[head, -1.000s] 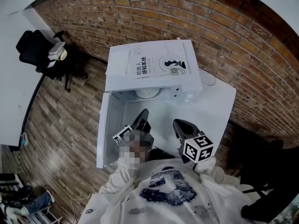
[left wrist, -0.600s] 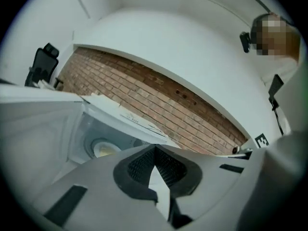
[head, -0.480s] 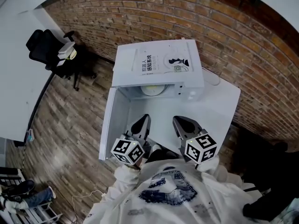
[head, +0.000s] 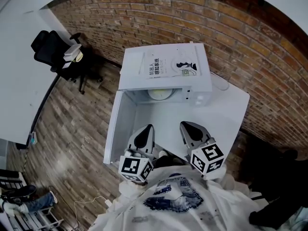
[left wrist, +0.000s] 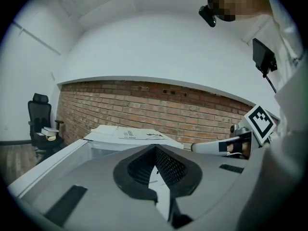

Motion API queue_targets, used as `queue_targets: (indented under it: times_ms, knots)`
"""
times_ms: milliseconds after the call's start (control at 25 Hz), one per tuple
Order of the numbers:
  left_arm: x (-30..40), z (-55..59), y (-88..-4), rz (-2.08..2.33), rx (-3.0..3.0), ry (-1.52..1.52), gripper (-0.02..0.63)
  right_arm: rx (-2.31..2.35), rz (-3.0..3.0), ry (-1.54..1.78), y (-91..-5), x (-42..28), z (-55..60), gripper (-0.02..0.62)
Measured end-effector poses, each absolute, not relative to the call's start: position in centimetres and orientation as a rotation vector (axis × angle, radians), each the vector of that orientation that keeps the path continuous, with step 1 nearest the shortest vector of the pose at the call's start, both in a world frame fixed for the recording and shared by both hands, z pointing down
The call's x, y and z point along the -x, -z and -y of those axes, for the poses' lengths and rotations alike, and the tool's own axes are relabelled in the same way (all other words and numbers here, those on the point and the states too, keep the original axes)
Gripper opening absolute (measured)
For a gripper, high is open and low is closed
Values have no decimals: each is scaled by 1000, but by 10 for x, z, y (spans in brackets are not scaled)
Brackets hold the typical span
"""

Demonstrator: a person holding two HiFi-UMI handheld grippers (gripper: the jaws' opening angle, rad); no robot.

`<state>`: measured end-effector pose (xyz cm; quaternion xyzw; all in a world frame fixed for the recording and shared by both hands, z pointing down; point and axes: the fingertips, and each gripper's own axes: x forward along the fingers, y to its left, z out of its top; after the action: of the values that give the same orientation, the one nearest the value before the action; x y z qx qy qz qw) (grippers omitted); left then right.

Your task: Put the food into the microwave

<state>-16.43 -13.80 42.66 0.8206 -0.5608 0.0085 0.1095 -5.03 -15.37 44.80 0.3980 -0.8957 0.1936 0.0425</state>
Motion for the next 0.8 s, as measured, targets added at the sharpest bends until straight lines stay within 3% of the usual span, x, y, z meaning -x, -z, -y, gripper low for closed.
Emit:
queue_targets:
  times_ms: [800]
  knots:
    - [159, 142, -433, 1649, -2398, -60, 6, -1220, 2767, -591, -445, 48, 155, 13]
